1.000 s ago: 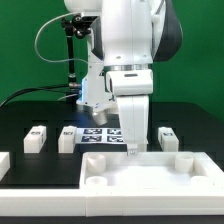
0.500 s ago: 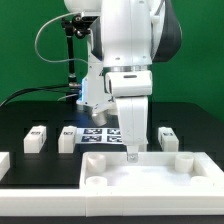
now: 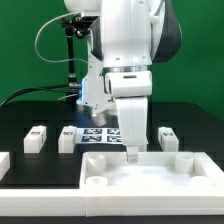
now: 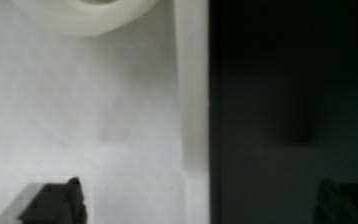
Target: Assemble desk
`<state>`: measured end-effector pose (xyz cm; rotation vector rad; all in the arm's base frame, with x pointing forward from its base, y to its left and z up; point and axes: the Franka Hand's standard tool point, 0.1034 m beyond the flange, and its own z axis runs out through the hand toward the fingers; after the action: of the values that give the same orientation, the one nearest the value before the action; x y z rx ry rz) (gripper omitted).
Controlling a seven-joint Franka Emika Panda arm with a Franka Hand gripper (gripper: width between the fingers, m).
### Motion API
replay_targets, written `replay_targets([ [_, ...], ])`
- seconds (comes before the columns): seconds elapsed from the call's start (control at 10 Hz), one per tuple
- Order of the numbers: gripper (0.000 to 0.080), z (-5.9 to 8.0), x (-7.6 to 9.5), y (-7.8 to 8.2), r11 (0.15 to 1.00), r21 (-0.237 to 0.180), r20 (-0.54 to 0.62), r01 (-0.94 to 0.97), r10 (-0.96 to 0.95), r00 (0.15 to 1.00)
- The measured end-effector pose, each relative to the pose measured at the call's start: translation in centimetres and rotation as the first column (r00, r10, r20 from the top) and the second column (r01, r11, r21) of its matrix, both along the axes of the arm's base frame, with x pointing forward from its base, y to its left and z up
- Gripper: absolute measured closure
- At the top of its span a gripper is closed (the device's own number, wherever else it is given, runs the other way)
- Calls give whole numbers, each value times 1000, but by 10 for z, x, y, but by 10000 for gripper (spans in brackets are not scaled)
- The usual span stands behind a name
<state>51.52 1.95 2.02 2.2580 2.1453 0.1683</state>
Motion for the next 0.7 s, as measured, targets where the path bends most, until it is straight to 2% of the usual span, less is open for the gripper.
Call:
replay_targets([
  [0.2,150,1,0,0,1000,0,1,3,-3,1000],
  [0.3,150,9,4,9,996,10,8,93,-93,996],
  [0.5,150,27,6,36,973,19,-1,228,-228,974],
  [0.7,150,32,6,55,898,43,-20,438,-438,899],
])
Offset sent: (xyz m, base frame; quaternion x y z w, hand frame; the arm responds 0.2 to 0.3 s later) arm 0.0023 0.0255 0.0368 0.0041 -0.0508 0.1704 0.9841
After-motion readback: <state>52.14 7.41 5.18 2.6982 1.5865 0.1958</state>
